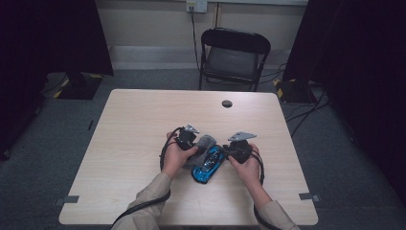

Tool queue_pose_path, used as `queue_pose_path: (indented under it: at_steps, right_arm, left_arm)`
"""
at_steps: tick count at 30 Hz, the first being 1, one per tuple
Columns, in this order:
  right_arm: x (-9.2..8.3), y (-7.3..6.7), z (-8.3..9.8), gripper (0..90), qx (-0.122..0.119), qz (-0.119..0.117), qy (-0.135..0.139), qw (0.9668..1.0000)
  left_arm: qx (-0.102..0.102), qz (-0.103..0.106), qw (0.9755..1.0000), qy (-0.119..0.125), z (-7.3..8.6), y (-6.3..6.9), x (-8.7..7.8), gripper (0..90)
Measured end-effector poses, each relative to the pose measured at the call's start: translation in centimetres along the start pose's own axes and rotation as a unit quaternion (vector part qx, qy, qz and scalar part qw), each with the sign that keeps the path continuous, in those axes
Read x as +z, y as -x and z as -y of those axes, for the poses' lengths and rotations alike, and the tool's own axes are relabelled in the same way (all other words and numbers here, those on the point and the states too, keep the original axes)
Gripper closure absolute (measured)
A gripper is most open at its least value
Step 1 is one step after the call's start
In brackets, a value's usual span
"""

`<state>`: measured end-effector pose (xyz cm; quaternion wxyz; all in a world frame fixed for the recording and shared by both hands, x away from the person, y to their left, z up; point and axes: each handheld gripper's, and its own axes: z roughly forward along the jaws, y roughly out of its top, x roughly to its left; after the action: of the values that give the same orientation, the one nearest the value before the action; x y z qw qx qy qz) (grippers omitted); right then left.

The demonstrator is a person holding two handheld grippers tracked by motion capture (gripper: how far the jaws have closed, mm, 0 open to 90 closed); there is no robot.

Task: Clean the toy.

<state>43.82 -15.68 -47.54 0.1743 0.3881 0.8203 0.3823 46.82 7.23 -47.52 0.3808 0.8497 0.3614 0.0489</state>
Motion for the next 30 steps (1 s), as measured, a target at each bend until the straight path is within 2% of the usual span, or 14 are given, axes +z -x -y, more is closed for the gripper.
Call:
queue_pose_path:
  at_steps: [16,25,30]
  right_arm:
    - [0.0,-0.2,0.0,76.7,-0.003,0.005,-0.002,1.0000]
    - [0.0,-0.5,-0.1,76.7,-0.004,0.002,-0.003,1.0000]
    - [0.0,-0.5,-0.1,76.7,-0.004,0.001,-0.002,1.0000]
  left_arm:
    - [0.011,0.019,0.9997,-0.014,2.5,0.4,-2.5,69.6]
    - [0.017,0.017,0.9997,-0.009,4.1,1.2,-3.7,69.6]
    - [0.019,0.022,0.9995,-0.016,4.6,1.3,-4.3,69.6]
